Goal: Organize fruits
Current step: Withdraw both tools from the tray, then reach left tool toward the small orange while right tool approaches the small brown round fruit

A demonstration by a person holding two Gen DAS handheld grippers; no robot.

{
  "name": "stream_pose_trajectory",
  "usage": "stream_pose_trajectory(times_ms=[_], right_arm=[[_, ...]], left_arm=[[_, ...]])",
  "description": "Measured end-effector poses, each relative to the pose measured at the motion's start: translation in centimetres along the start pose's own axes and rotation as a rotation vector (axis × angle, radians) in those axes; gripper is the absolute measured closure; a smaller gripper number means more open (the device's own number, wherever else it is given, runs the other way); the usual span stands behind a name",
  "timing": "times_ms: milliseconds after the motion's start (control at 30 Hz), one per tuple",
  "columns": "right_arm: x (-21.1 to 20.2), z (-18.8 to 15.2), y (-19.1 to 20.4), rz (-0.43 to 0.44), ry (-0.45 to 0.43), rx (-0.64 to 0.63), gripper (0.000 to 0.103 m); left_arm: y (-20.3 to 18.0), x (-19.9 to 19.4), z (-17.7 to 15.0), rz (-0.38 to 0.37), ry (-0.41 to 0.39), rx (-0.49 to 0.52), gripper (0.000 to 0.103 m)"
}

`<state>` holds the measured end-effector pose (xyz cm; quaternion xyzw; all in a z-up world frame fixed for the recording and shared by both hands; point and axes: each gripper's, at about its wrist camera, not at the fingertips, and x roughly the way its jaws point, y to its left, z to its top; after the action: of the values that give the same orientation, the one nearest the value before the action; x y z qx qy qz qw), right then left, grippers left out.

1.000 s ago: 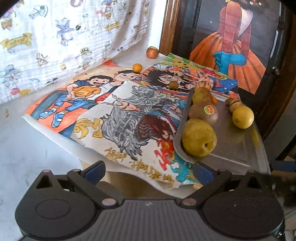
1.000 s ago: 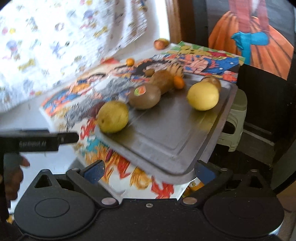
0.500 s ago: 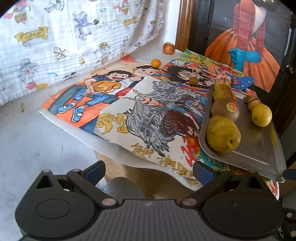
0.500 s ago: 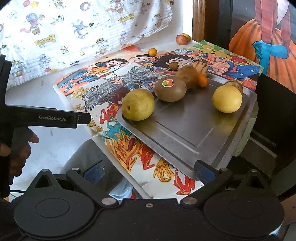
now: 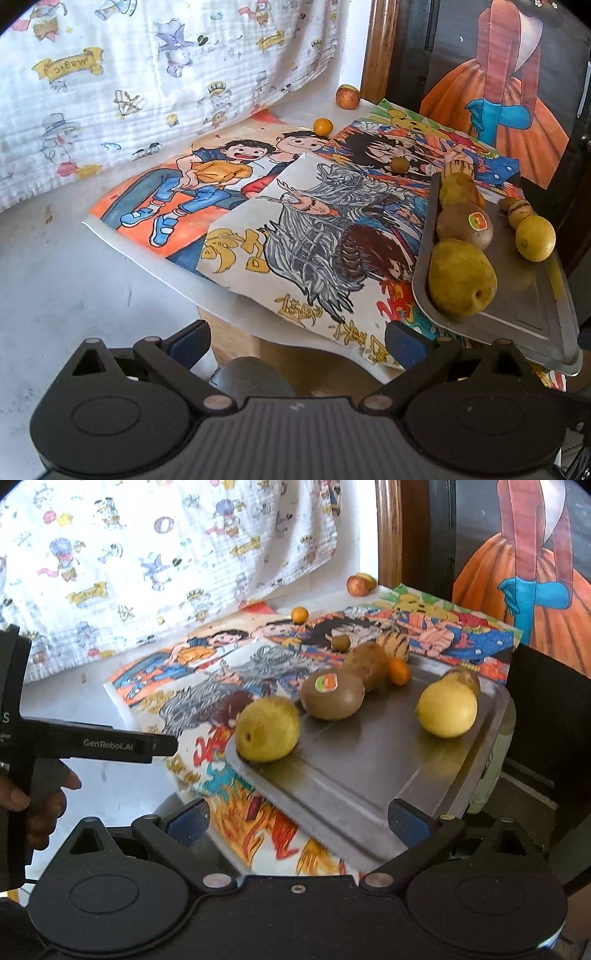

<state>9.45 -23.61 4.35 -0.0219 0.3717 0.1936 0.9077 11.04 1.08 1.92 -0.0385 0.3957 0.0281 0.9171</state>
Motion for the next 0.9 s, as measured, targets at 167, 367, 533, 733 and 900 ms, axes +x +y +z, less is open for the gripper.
stream_pose_trajectory(times_ms=[167,367,533,733,900], right_arm=[[0.5,1.9,-0.7,-0.017,-0.035,-0.031,0.001],[1.3,4.5,-1.2,-0.028,-0.072,-0.086,0.001],[2.4,6.3,-1.6,-0.023,-0.092,-0.107,0.001],[4.4,7.7,-2.2,-0.011,-0.09,-0.139,0.001],[6.4,10.1,-2.6,-0.015,-0.076,-0.244,0.001]], left_arm=[[0.6,0.4,1.2,0.02,-0.012,0.007,0.001],[1.4,1.2,3.6,0.052,-0.044,0.03,0.0],[1.9,2.1,5.6,0.064,-0.068,0.051,0.001],[2.4,4.3,7.7,0.051,-0.127,0.043,0.0],[2.3,6.2,10.4,0.035,-0.165,0.108,0.0]])
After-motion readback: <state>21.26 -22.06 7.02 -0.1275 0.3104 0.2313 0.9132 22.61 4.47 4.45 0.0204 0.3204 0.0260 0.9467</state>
